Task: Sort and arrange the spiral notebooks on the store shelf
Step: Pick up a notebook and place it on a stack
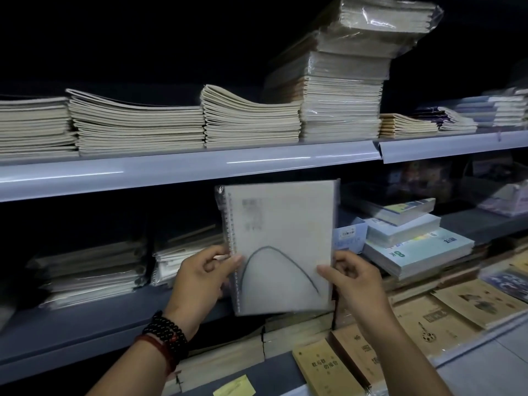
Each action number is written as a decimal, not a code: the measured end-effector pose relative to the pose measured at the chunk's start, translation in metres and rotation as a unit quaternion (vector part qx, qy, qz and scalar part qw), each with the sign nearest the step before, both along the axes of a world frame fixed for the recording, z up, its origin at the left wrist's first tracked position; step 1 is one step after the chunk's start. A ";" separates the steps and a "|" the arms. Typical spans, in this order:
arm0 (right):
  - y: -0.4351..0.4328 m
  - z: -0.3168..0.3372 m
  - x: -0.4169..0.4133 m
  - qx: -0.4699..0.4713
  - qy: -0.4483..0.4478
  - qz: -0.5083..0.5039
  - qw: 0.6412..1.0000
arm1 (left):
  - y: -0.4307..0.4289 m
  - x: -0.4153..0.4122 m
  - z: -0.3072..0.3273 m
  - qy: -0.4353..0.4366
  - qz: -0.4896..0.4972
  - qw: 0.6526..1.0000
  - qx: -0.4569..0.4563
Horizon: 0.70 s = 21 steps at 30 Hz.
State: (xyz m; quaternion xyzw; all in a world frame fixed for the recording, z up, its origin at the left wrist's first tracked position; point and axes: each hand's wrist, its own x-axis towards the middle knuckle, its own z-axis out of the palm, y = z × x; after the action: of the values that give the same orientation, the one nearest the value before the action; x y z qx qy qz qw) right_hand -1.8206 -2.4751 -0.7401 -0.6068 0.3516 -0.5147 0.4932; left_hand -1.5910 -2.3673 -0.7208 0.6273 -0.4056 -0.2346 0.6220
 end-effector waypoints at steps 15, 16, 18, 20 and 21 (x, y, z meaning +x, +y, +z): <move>0.007 0.010 -0.001 -0.040 -0.133 -0.036 0.990 | 0.024 -0.019 0.037 0.265 -0.157 0.951 -0.029; 0.006 0.010 -0.001 -0.042 -0.142 -0.034 0.988 | 0.024 -0.019 0.038 0.282 -0.157 0.946 -0.038; 0.006 0.009 0.000 -0.034 -0.170 -0.027 0.985 | 0.023 -0.019 0.038 0.294 -0.145 0.944 -0.046; 0.006 0.010 -0.001 -0.018 -0.209 -0.009 0.978 | 0.024 -0.022 0.037 0.256 -0.127 0.958 -0.034; 0.006 0.011 -0.003 -0.015 -0.218 -0.001 0.976 | 0.023 -0.023 0.036 0.240 -0.124 0.962 -0.033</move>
State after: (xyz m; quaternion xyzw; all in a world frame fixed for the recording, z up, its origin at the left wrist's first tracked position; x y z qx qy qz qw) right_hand -1.8236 -2.4696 -0.7291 -0.4868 0.2287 -0.6405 0.5481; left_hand -1.6142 -2.3438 -0.6844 0.4764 -0.3264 -0.4397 0.6879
